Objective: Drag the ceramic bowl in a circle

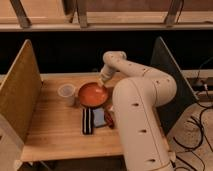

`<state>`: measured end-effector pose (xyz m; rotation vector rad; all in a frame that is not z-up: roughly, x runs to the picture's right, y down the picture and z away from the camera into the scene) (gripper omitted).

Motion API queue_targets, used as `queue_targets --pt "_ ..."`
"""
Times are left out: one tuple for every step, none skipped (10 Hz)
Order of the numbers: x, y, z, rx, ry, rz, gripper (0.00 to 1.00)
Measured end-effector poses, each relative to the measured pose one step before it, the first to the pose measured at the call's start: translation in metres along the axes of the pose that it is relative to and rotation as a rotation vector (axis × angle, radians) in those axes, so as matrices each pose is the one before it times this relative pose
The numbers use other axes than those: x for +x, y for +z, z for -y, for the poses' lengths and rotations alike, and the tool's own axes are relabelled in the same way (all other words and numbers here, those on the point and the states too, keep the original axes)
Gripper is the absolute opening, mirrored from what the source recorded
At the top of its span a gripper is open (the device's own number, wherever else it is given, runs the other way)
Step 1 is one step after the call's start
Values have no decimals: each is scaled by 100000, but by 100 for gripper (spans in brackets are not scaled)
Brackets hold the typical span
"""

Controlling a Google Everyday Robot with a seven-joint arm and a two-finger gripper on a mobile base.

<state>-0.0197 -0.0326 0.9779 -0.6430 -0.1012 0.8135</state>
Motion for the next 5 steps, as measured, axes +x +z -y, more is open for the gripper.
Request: queue_targets --pt "-483 -691 -75 -63 -830 1812 80" --pt "-350 -628 6 466 -606 1436 80" --pt "-459 -1043 225 1529 -587 2172 80" --pt "-282 -1446 591 2840 36 2615 80" --pt "-111 -1108 505 2313 785 1896 80"
